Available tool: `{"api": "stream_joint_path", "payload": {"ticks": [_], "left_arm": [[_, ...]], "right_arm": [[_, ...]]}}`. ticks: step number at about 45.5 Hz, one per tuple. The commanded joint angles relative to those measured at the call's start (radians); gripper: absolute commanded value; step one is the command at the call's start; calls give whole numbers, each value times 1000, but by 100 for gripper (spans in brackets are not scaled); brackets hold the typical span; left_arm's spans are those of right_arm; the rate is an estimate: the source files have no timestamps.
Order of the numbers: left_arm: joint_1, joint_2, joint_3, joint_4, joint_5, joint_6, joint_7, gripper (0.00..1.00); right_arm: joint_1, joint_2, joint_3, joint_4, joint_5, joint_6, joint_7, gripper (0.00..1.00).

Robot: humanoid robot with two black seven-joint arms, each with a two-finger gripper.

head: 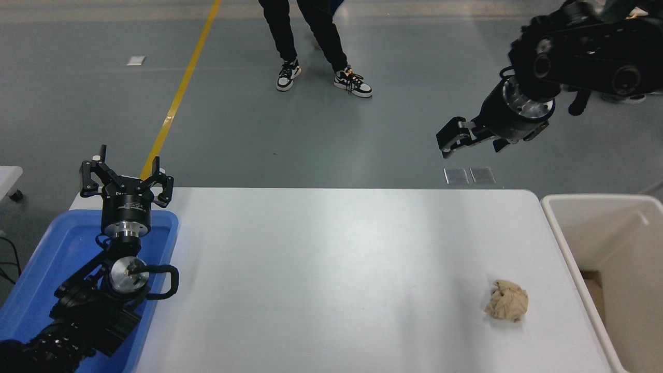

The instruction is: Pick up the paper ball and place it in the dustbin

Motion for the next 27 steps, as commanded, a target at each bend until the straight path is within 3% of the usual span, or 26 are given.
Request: {"api": "stream_joint_path", "payload": {"ticks": [1,27], "left_arm": [[-1,0,0,0,-1,0,0,99],[0,0,0,0,-1,0,0,99]], "right_arm": [[196,-151,49,154,-2,11,0,100],[156,-188,-362,428,-191,11,0,100]]}}
